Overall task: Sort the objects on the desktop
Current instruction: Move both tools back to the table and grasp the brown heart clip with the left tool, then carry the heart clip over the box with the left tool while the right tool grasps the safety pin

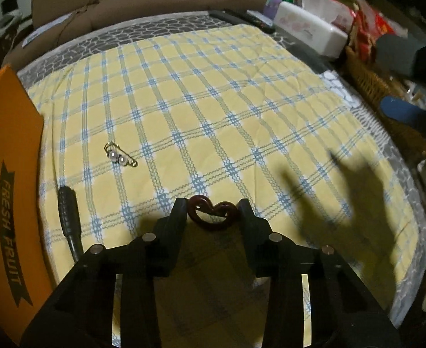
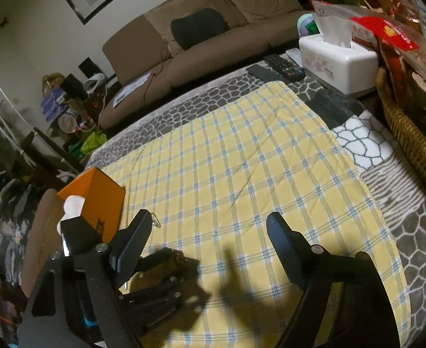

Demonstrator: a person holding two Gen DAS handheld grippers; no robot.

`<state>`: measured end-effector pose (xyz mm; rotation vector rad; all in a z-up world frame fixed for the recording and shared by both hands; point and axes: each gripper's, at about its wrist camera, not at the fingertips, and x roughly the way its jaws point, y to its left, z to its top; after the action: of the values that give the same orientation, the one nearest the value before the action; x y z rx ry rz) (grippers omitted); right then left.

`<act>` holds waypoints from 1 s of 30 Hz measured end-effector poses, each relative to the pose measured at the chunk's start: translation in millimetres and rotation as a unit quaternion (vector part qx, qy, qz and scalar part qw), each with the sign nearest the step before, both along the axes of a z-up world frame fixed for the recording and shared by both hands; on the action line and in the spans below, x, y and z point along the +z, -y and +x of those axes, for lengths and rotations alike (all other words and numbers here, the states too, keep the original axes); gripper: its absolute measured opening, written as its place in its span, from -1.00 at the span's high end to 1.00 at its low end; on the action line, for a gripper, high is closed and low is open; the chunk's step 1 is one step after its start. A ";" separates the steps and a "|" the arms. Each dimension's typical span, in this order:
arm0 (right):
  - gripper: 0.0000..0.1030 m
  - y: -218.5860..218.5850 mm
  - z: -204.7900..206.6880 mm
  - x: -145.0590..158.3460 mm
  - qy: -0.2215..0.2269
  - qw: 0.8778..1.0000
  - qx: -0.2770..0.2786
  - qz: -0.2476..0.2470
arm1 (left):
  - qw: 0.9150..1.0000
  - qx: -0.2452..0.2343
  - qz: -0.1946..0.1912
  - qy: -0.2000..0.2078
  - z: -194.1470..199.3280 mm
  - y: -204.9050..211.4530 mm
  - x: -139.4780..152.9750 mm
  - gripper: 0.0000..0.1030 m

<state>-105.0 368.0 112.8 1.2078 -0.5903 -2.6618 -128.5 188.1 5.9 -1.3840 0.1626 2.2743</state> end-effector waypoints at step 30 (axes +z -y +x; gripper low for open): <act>0.04 156.6 -59.7 -44.2 -0.004 0.988 0.140 0.072 | 0.986 0.080 0.144 -0.021 4.2 212.1 130.6 0.34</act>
<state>-164.7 211.4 68.6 1.2131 -0.2110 -2.5033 -124.3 -23.9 136.5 -1.2361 -0.2629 2.3441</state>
